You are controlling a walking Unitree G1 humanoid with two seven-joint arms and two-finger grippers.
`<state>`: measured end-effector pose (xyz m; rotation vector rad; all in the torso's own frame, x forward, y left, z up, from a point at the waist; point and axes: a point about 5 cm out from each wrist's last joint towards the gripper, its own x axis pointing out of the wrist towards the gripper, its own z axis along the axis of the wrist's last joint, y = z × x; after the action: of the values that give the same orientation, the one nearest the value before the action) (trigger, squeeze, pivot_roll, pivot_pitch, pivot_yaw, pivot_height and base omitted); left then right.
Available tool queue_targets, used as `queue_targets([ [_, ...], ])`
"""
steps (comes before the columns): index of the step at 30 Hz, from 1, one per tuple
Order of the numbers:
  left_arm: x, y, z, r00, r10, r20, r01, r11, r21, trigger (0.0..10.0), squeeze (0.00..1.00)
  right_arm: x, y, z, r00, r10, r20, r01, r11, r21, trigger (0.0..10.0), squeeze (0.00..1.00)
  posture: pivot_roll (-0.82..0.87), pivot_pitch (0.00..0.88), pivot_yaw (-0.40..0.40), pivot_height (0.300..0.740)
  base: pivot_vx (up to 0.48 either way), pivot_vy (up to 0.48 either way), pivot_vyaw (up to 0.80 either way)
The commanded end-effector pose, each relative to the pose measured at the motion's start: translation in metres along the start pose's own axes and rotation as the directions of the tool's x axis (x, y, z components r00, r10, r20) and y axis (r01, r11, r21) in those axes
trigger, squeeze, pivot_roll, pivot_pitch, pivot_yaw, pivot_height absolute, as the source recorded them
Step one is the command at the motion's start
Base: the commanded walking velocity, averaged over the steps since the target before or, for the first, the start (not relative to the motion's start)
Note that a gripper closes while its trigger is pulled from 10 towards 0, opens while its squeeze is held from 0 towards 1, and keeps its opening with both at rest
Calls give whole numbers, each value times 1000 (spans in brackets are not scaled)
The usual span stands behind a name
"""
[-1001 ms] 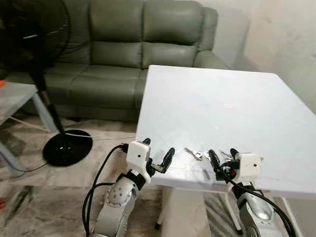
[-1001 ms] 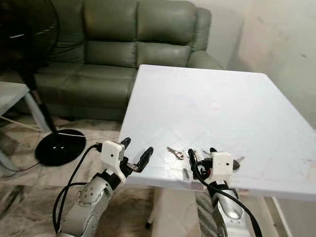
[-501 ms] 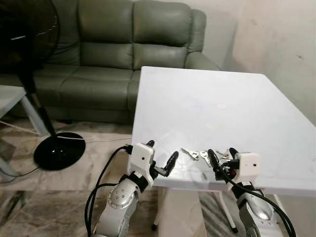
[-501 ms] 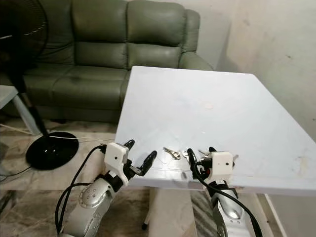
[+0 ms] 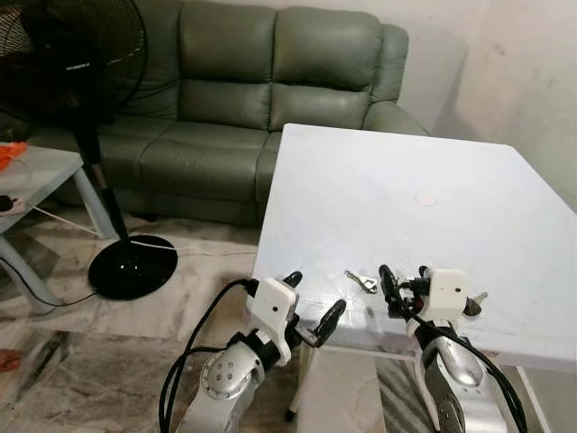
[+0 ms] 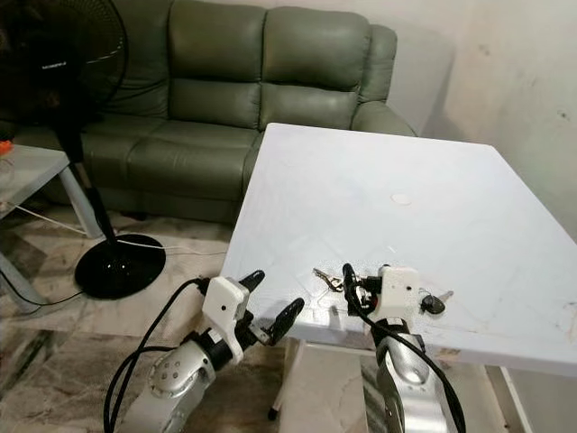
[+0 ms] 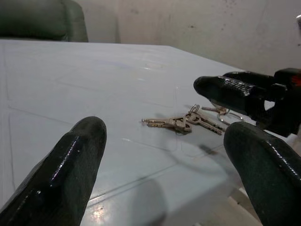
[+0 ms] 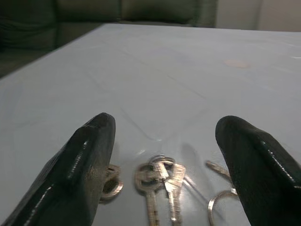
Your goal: Hang keys on a hook
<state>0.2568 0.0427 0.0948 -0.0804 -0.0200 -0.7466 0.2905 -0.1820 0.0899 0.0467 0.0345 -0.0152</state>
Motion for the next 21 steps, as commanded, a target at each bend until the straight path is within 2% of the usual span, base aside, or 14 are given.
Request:
queue_targets([
  [1, 0, -5, 3, 1000, -22, 6, 22, 1000, 2, 10000, 0, 3, -5, 2, 998, -65, -13, 65, 998, -23, 10000, 0, -26, 44, -70, 740, 0, 0, 0],
  [5, 0, -6, 3, 1000, -16, 7, 16, 1000, -4, 10000, 0, 4, -7, 0, 992, -117, -46, 116, 993, -6, 10000, 0, -25, 47, -72, 740, 0, 0, 0],
  [15, -1, -5, 4, 1000, -3, 6, 3, 1000, -15, 10000, 0, 3, -12, -10, 970, -202, -138, 197, 979, -45, 9961, 0, -28, 53, -74, 740, 0, 0, 0],
  [16, -1, -5, 4, 1000, -3, 6, 3, 1000, -13, 10000, 0, 3, -12, -13, 966, -208, -155, 204, 978, -42, 6824, 0, -28, 53, -74, 740, 0, 0, 0],
  [18, -1, -5, 4, 1000, -3, 6, 3, 1000, -9, 10000, 0, 2, -13, -14, 964, -212, -160, 207, 977, -44, 6824, 0, -28, 53, -74, 740, 0, 0, 0],
  [19, -1, -5, 4, 1000, -3, 8, 3, 1000, -12, 10000, 0, 2, -13, -16, 958, -226, -178, 221, 974, -48, 4118, 0, -28, 54, -74, 740, 0, 0, 0],
  [20, -1, -5, 4, 1000, -3, 8, 3, 1000, -12, 10000, 0, 2, -13, -16, 958, -226, -178, 221, 974, -48, 4118, 0, -28, 54, -74, 740, 0, 0, 0],
  [21, -1, -5, 4, 1000, -3, 9, 3, 1000, -13, 10000, 0, 2, -14, -17, 955, -230, -189, 227, 973, -38, 3059, 0, -28, 54, -74, 740, 0, 0, 0],
])
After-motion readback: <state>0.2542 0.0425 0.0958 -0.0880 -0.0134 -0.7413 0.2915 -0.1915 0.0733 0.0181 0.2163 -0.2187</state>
